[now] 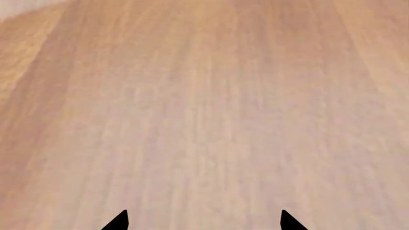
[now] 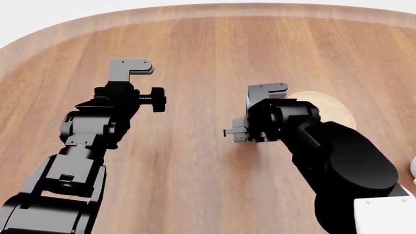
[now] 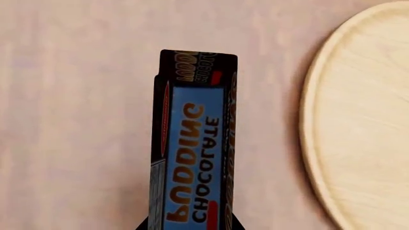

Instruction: Put the chocolate pudding to the left of the plate.

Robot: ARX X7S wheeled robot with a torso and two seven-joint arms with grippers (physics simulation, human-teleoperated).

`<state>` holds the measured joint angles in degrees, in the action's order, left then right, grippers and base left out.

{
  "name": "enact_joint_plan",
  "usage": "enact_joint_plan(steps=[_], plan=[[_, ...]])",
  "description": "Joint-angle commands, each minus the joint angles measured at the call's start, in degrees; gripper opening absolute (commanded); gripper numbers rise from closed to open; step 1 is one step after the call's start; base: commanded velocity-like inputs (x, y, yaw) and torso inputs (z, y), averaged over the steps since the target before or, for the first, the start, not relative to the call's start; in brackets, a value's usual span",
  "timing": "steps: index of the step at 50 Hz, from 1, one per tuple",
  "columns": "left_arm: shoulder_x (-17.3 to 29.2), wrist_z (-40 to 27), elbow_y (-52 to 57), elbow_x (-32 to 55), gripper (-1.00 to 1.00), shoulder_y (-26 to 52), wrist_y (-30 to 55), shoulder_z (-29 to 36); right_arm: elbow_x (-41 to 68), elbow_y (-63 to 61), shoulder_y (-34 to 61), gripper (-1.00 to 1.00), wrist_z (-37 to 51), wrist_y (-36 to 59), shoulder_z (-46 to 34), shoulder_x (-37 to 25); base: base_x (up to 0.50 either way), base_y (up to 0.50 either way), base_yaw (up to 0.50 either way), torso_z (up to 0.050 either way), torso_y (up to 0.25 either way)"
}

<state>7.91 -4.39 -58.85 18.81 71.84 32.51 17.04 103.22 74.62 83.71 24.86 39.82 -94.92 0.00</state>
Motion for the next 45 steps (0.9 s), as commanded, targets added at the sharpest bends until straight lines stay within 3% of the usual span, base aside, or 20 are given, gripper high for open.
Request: enact_joint_plan(steps=[1,29,30,45], plan=[[-0.01,0.15,-0.22,0.09,1.0,0.06,-0.17,0.24,0.03,0.3,-0.19,-1.0,-1.72,0.68,-1.29,0.0,0.0,0.0,0.0,0.0,0.0],[0.34,0.02,-0.09,0.45,1.0,-0.13,0.16,0.53,5.28,0.35,-0.33,-1.0,-2.06,1.18,-5.12,0.0,0.0,0.0,0.0,0.0,0.0],[0.4,-0.02,0.11,0.47,1.0,-0.18,0.27,0.54,5.68,0.34,-0.29,1.0,-2.01,1.07,-5.47,0.0,0.0,0.0,0.0,0.0,0.0],[0.63,-0.21,0.83,0.74,1.0,-0.43,0.57,0.62,6.36,0.33,0.21,1.0,-1.53,0.48,-5.8,0.0,0.0,0.0,0.0,0.0,0.0]])
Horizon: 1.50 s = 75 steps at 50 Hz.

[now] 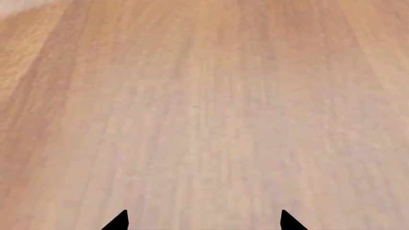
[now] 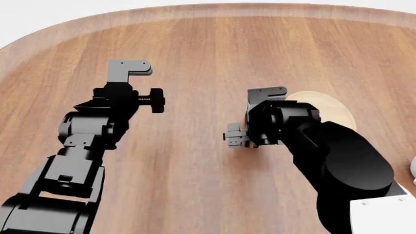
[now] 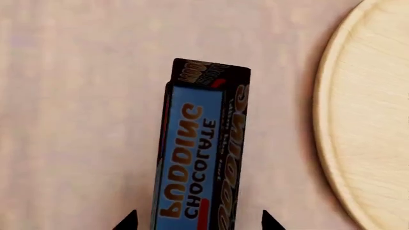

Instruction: Put the chocolate pudding to the left of the plate.

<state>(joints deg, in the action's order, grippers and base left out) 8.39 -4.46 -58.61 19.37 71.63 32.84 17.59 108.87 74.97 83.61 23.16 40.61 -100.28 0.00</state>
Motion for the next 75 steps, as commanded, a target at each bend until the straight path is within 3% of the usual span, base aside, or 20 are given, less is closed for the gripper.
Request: enact_joint_plan(steps=[1,14,23,28,38,46,55,75], plan=[[0.2,-0.15,0.87,0.26,1.0,-0.3,0.37,0.06,0.75,-0.01,0.39,1.0,0.24,-0.41,-0.4,0.0,0.0,0.0,0.0,0.0,0.0],[2.41,-1.62,14.09,3.02,1.0,-4.4,7.0,-1.12,3.08,-0.08,2.68,1.0,0.54,-4.65,-2.92,0.0,0.0,0.0,0.0,-0.001,0.105],[5.67,-4.84,34.81,7.44,1.0,-12.03,15.43,-3.39,-1.63,-1.46,3.25,1.0,-1.0,-8.8,0.09,-0.05,0.0,0.0,0.0,-0.004,0.25],[8.22,-7.56,50.61,11.29,1.0,-18.23,20.53,-6.0,-1.25,-33.85,3.52,1.0,14.61,-17.37,3.96,-15.73,0.0,0.0,0.0,-0.004,0.25],[11.36,-11.17,72.08,16.27,1.0,-30.15,22.73,-10.73,-6.82,-64.59,-0.8,1.0,25.09,-29.5,6.74,-31.84,0.0,0.0,0.0,-0.004,0.25],[13.25,-13.28,86.31,18.65,1.0,-40.39,20.83,-14.57,-14.62,-81.37,-7.06,1.0,28.44,-40.25,8.03,-42.02,0.0,0.0,0.0,-0.004,0.25],[14.48,-13.45,94.72,16.75,1.0,-51.47,14.51,-15.5,-26.17,-92.45,-14.71,1.0,33.69,-49.04,6.63,-49.13,0.0,0.0,0.0,-0.004,0.25],[14.81,-10.99,103.85,4.08,1.0,-78.76,-10.12,-16.06,-58.76,-102.18,-33.81,1.0,44.17,-66.9,2.93,-57.54,0.0,0.0,0.0,-0.004,0.25]])
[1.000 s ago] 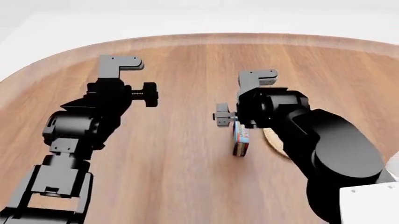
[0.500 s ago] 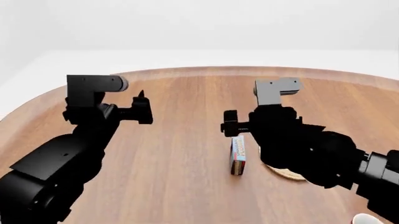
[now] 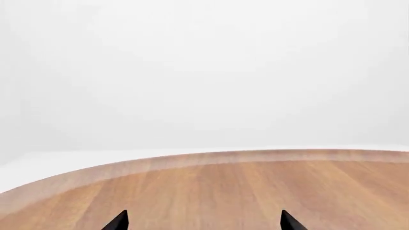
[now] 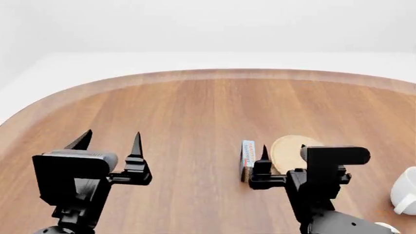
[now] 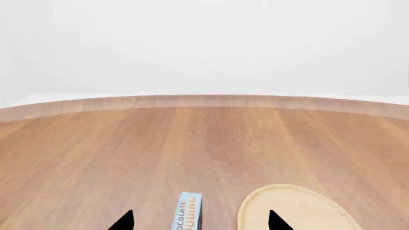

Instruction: Put the chocolate pudding to the left of the plate.

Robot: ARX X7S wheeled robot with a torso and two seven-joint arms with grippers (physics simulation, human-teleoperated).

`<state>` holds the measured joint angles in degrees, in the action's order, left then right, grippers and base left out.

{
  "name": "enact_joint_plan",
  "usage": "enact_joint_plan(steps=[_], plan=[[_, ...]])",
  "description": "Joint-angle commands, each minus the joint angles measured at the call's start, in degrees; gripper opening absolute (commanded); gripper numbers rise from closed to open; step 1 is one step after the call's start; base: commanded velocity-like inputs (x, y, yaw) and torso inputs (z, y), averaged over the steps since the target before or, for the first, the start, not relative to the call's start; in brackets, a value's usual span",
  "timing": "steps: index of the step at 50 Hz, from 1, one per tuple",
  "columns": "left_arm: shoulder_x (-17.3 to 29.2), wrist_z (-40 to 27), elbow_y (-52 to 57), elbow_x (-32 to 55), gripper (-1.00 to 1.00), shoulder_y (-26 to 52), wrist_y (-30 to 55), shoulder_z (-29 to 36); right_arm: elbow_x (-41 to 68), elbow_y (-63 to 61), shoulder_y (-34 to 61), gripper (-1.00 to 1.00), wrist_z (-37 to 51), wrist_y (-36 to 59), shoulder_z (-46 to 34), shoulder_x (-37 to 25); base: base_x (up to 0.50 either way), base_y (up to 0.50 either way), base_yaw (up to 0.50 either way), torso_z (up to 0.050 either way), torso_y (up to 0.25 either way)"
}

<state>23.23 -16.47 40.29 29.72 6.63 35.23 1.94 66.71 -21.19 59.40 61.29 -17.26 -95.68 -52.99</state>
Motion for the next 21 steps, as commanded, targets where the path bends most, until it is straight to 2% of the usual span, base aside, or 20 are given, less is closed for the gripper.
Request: enact_joint_plan(steps=[1,8,21], plan=[[-0.22,1.29,4.69,-7.02,1.0,-14.64,-13.95,-0.2,-17.96,-6.15,-10.32,1.0,6.78,-9.52,-1.73,-4.74,0.0,0.0,0.0,-0.004,0.25],[-0.63,1.94,5.35,-9.68,1.0,-19.51,-19.87,0.0,-25.1,-6.39,-14.21,1.0,10.75,-12.18,-1.86,-5.97,0.0,0.0,0.0,-0.004,0.25],[-0.84,1.68,7.01,-12.33,1.0,-24.09,-24.07,0.33,-31.83,-8.9,-17.25,1.0,14.6,-14.53,-1.36,-8.5,0.0,0.0,0.0,-0.004,0.244]])
